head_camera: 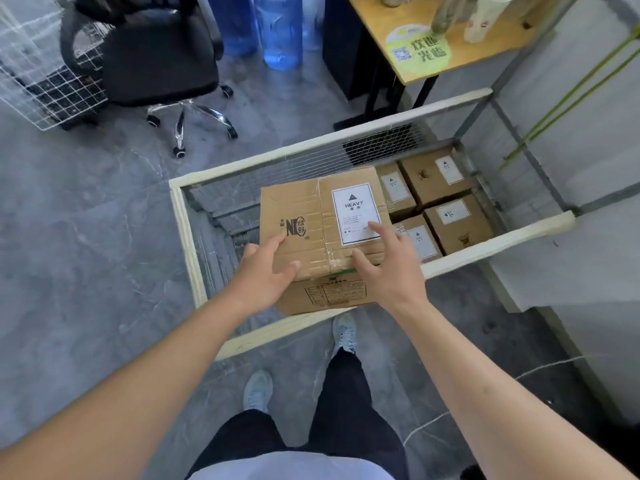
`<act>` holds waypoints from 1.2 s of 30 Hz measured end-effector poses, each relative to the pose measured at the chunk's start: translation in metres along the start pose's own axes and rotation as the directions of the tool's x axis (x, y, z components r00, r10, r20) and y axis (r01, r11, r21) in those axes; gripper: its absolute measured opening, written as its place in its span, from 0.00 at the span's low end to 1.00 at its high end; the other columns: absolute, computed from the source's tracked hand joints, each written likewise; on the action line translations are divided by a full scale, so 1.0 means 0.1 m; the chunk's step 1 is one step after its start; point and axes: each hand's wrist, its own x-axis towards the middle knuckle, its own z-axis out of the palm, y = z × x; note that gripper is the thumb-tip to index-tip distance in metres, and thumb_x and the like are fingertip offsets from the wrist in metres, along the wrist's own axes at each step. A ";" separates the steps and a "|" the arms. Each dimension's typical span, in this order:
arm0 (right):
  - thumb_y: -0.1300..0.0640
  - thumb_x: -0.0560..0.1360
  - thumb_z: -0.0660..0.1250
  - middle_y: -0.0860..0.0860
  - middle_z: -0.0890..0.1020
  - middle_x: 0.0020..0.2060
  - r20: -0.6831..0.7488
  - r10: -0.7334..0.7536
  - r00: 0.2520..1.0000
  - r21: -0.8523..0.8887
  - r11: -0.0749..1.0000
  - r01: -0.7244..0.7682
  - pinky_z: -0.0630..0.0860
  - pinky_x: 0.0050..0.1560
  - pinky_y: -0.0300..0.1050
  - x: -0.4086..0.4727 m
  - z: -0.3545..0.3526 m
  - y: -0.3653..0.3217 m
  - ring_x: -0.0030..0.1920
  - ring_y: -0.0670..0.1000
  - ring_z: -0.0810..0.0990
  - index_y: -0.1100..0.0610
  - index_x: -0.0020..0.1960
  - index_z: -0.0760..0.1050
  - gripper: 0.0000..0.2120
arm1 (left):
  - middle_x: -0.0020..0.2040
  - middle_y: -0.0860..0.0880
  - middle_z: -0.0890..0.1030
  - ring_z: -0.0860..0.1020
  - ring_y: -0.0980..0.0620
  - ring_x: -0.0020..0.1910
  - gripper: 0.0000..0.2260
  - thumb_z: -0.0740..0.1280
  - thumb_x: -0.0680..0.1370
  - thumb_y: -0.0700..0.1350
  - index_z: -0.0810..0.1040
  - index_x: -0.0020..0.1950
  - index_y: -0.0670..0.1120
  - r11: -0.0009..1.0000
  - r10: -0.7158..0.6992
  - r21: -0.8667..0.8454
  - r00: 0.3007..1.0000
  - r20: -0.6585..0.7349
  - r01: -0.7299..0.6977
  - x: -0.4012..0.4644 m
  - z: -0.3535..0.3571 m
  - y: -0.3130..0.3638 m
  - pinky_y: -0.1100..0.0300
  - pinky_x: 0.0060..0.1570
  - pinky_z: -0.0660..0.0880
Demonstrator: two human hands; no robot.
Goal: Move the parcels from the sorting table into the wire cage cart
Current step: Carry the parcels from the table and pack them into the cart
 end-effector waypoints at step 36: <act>0.61 0.75 0.78 0.50 0.71 0.67 0.615 0.268 0.742 -0.327 0.942 -0.068 0.70 0.53 0.37 2.70 1.76 2.36 0.52 0.50 0.72 0.36 0.81 0.53 0.47 | 0.66 0.49 0.61 0.68 0.52 0.60 0.47 0.81 0.72 0.47 0.55 0.82 0.64 0.932 -0.327 -0.122 0.937 0.124 0.342 2.78 2.35 -1.30 0.55 0.67 0.67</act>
